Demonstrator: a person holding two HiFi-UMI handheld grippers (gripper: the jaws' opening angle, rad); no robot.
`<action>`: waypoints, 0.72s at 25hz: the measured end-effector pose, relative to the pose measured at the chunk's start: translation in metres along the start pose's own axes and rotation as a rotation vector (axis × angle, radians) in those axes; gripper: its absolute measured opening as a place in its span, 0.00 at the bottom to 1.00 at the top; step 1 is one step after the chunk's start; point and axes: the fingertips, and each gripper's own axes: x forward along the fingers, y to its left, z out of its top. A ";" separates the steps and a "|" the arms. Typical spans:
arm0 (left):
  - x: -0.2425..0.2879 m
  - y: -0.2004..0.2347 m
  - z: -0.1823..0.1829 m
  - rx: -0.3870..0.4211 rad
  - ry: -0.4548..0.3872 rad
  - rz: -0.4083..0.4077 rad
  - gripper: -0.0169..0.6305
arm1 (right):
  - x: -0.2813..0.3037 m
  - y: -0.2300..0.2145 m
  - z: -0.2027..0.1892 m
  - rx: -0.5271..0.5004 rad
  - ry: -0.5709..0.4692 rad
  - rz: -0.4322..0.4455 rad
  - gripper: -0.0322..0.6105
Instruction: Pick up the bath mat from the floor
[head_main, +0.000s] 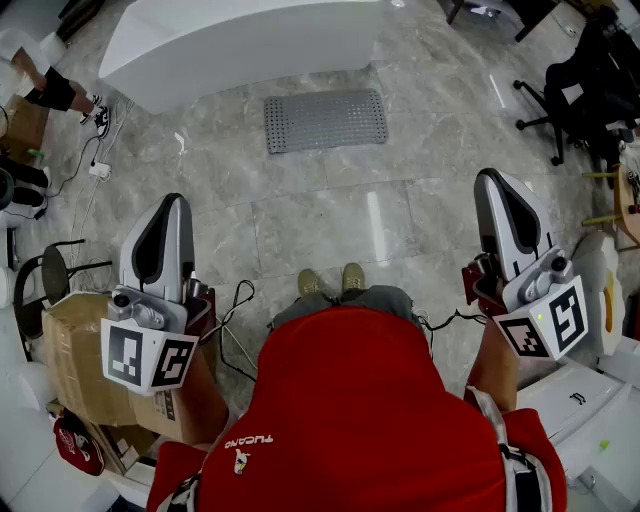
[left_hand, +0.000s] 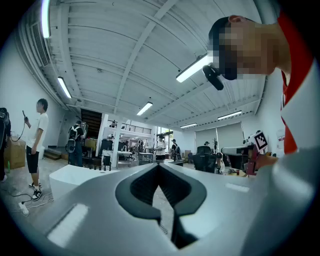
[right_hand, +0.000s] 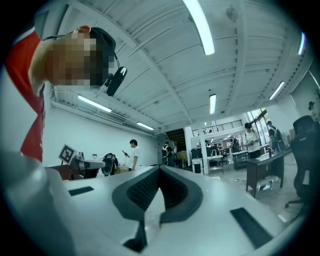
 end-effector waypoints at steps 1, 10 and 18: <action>0.000 0.000 0.000 0.000 0.000 0.001 0.03 | 0.000 0.000 0.000 0.000 0.000 0.001 0.05; 0.000 -0.002 -0.002 -0.002 0.006 0.001 0.03 | -0.003 -0.001 -0.002 0.005 0.010 -0.007 0.05; -0.002 0.000 -0.004 -0.008 0.009 0.036 0.03 | -0.008 -0.015 -0.005 0.064 0.002 -0.008 0.05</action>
